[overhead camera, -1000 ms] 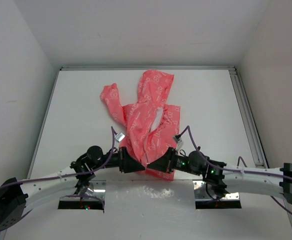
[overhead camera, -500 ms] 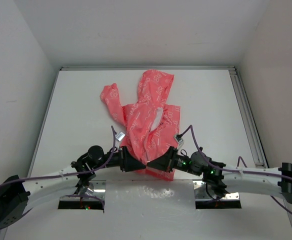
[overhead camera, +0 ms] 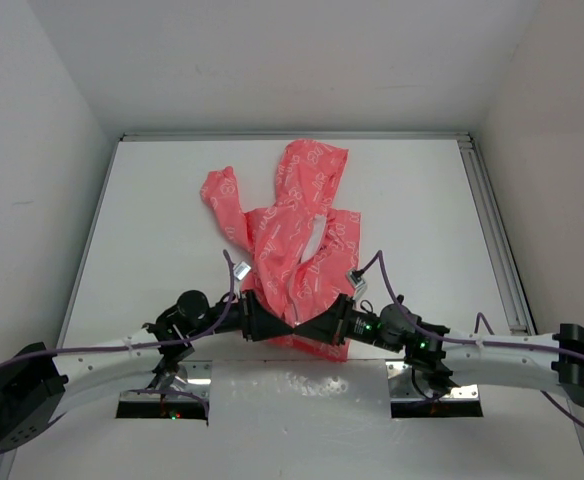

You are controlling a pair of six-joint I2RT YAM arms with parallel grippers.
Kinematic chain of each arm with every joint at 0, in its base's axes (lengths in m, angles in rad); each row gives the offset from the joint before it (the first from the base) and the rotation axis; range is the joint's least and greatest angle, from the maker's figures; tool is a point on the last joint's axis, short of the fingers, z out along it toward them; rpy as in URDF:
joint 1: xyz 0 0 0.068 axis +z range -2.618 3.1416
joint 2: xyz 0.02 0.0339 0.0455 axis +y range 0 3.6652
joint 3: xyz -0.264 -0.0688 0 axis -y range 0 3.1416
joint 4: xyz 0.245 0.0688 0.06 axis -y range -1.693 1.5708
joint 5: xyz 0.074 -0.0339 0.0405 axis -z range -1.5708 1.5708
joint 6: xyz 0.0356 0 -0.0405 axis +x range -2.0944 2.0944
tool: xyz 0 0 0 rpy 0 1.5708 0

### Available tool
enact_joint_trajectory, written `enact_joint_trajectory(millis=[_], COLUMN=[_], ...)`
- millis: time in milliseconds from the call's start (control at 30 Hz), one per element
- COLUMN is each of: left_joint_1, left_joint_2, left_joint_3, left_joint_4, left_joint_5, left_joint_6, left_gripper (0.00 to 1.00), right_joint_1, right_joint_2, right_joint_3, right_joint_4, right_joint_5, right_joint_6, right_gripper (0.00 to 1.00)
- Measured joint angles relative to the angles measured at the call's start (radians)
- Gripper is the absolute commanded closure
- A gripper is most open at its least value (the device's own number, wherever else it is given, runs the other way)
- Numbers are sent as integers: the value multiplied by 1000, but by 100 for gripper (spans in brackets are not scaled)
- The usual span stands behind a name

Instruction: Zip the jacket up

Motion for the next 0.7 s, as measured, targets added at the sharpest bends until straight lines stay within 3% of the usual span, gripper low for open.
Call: enact_joint_trajectory(millis=[67,100,167,200,433,700], left_joint_1=[0,0,0,0,-3,-59], left_joint_2=[0,0,0,0,-17,-96], left_joint_3=[0,0,0,0,0,0], left_joint_4=[4,6,11,13,-13,-148], left_joint_5=[-3,-6,-9,-11,-25,-102], left_joint_6=[1,1,3,3,17,76], left_gripper=[65,82,97,100,100,100], right_joint_1=[0,0,0,0,0,2], right_joint_2=[1,2,3,3,-6,-7], right_joint_3=[-4,-5,-10,-14,-24,35], right_joint_4=[6,8,10,11,-3,-137], right_joint_5=[0,0,1,2,13,95], right_joint_6=[6,10,14,16,17,12], right_gripper=[100,100,100,100,100,100])
